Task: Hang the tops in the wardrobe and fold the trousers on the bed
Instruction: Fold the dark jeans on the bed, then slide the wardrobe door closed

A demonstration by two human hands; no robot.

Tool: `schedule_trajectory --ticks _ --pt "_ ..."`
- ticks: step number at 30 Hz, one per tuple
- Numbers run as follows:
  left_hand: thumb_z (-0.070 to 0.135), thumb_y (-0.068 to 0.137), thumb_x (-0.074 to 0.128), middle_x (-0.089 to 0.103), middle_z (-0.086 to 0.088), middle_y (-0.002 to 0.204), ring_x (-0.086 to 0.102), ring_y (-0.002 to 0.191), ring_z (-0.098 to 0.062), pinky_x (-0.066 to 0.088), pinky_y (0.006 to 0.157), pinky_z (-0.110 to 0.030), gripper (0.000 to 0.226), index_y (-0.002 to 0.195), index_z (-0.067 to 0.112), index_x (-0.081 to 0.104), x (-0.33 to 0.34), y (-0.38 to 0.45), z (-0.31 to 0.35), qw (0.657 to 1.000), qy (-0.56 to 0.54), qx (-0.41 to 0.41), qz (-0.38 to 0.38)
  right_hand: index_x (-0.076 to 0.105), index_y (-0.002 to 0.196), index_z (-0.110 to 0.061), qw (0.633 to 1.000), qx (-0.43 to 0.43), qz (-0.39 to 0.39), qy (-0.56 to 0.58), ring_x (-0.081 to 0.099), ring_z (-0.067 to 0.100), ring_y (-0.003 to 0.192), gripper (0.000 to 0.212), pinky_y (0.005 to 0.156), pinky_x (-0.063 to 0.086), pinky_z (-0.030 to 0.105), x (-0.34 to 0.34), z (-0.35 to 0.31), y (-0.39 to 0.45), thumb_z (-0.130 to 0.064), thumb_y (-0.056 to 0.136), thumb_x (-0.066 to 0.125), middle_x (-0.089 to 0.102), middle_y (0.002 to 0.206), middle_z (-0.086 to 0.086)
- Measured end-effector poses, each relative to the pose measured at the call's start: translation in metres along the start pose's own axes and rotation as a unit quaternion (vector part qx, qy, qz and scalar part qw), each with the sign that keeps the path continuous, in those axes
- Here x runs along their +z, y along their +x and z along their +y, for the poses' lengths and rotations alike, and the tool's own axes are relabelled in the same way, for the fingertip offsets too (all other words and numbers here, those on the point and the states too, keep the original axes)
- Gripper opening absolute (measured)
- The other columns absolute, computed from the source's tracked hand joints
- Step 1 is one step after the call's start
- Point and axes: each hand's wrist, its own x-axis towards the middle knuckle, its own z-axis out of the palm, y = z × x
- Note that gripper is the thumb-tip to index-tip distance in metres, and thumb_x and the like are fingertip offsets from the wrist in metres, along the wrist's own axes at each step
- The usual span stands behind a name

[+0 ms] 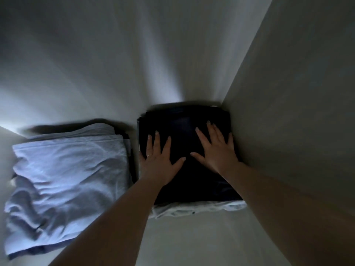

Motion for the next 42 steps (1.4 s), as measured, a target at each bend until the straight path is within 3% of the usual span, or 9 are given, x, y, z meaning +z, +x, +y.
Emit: schedule_trajectory --ticks 2,5,8,12,15,26,33,37,42 --pt "0.069 0.087 0.036 -0.006 0.000 0.161 -0.010 0.147 -0.020 0.012 0.116 -0.050 0.078 0.152 0.033 0.013 -0.011 -0.008 -0.006 1.000 -0.023 0.012 -0.001 0.013 0.150 -0.031 0.999 0.021 0.008 0.041 0.005 0.022 0.146 0.074 0.112 0.009 0.059 -0.017 -0.013 -0.007 -0.057 0.089 0.046 0.006 0.159 0.008" --pt "0.054 0.092 0.047 0.019 -0.001 0.159 0.013 0.146 -0.020 0.024 0.115 -0.048 0.063 0.147 0.026 0.034 -0.023 -0.042 -0.013 0.996 -0.088 0.011 -0.015 0.044 0.138 -0.024 0.960 0.083 0.048 0.265 0.047 0.020 0.126 0.051 0.104 0.039 0.040 -0.044 -0.032 -0.031 -0.039 0.091 0.055 0.052 0.136 0.003" --pt "0.039 0.093 0.055 0.053 0.000 0.139 0.048 0.127 -0.016 0.039 0.101 -0.026 0.043 0.132 0.022 0.055 -0.038 -0.086 -0.018 0.981 -0.194 0.021 -0.001 0.060 0.119 -0.022 0.920 0.086 0.078 0.375 0.062 0.012 0.103 0.029 0.088 0.047 0.028 -0.066 -0.054 -0.066 -0.029 0.091 0.056 0.068 0.107 -0.005" --pt "0.025 0.094 0.057 0.069 0.007 0.110 0.062 0.097 -0.004 0.045 0.079 -0.012 0.025 0.117 0.020 0.066 -0.079 -0.154 -0.038 0.957 -0.278 0.049 0.058 0.067 0.107 -0.026 0.903 0.055 0.116 0.410 0.062 0.005 0.087 0.020 0.080 0.047 0.022 -0.092 -0.089 -0.119 -0.027 0.090 0.057 0.067 0.091 -0.012" --pt "0.025 0.093 0.057 0.066 0.016 0.097 0.061 0.086 0.001 0.047 0.076 -0.017 0.022 0.112 0.023 0.068 -0.115 -0.203 -0.053 0.956 -0.261 0.067 0.119 0.067 0.107 -0.026 0.889 0.023 0.148 0.433 0.058 -0.002 0.081 0.020 0.074 0.040 0.010 -0.114 -0.113 -0.156 -0.025 0.090 0.057 0.065 0.090 -0.014" --pt "0.026 0.093 0.057 0.067 0.013 0.104 0.058 0.094 0.002 0.047 0.083 -0.020 0.018 0.107 0.026 0.068 -0.214 -0.419 -0.054 0.951 -0.169 0.149 0.212 0.064 0.093 -0.041 0.834 -0.180 0.237 0.465 0.060 -0.005 0.085 0.017 0.076 0.043 0.007 -0.235 -0.223 -0.329 -0.026 0.091 0.055 0.066 0.098 -0.015" --pt "0.026 0.092 0.059 0.067 0.015 0.098 0.059 0.090 0.004 0.048 0.081 -0.015 0.018 0.106 0.028 0.069 -0.279 -0.546 -0.082 0.906 -0.187 0.131 0.357 0.059 0.097 -0.048 0.772 -0.331 0.287 0.461 0.058 -0.009 0.092 0.023 0.075 0.041 0.002 -0.320 -0.298 -0.429 -0.025 0.092 0.056 0.064 0.098 -0.021" --pt "0.027 0.091 0.058 0.067 0.019 0.093 0.061 0.088 0.003 0.049 0.081 -0.015 0.016 0.102 0.032 0.069 -0.303 -0.605 -0.105 0.875 -0.196 0.124 0.425 0.065 0.105 -0.031 0.734 -0.408 0.327 0.433 0.059 -0.005 0.094 0.018 0.080 0.044 0.006 -0.362 -0.339 -0.466 -0.022 0.093 0.056 0.064 0.099 -0.018" --pt "0.031 0.088 0.052 0.066 0.014 0.088 0.061 0.086 -0.006 0.050 0.076 -0.022 0.015 0.092 0.032 0.067 -0.335 -0.666 -0.131 0.781 -0.185 0.140 0.580 0.067 0.106 -0.016 0.665 -0.541 0.416 0.304 0.057 0.004 0.092 0.021 0.081 0.046 0.018 -0.413 -0.405 -0.510 -0.021 0.091 0.053 0.063 0.102 -0.004"
